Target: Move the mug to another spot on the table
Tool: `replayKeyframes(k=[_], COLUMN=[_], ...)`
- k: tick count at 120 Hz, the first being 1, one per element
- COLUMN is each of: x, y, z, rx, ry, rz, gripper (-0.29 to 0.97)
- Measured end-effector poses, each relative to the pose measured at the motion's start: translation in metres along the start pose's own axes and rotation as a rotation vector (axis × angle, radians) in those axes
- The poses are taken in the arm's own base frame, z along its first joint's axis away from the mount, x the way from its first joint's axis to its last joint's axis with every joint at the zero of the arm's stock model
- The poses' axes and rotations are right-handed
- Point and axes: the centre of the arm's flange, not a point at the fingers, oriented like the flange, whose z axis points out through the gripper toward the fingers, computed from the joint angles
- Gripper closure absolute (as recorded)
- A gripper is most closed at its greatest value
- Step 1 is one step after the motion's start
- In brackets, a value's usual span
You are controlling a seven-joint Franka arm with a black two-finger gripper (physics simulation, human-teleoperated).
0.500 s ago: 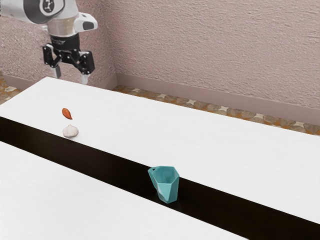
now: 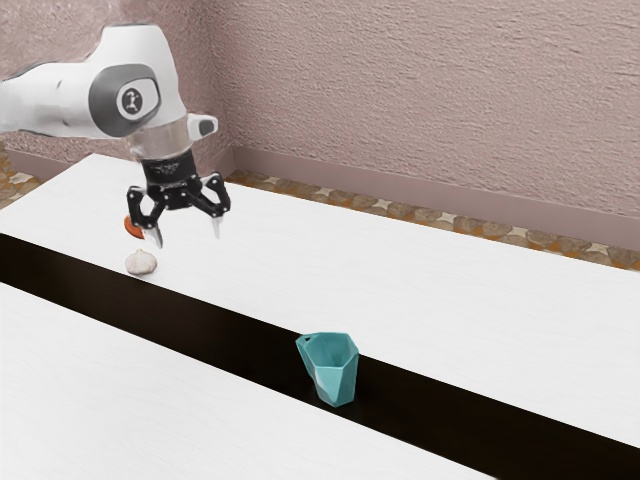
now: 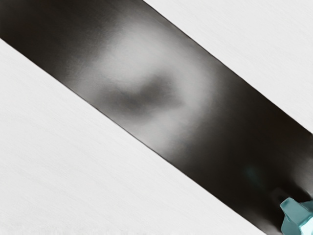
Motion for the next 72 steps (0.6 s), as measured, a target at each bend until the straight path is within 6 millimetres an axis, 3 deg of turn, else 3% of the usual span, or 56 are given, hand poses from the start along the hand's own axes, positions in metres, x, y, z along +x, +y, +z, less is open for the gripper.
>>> replayKeyframes(k=[14, 25, 31, 43, 72], x=[0.002, -0.021, -0.03, -0.03, -0.046], y=[0.032, 0.075, 0.089, 0.093, 0.103], z=[0.042, 0.072, 0.088, 0.114, 0.146], rx=[-0.02, 0.0, 0.011, 0.016, -0.008], ry=[-0.065, -0.089, -0.097, -0.113, -0.13], rz=[-0.186, -0.248, -0.289, -0.412, -0.63], gripper=[0.0, 0.0, 0.0, 0.0, 0.0])
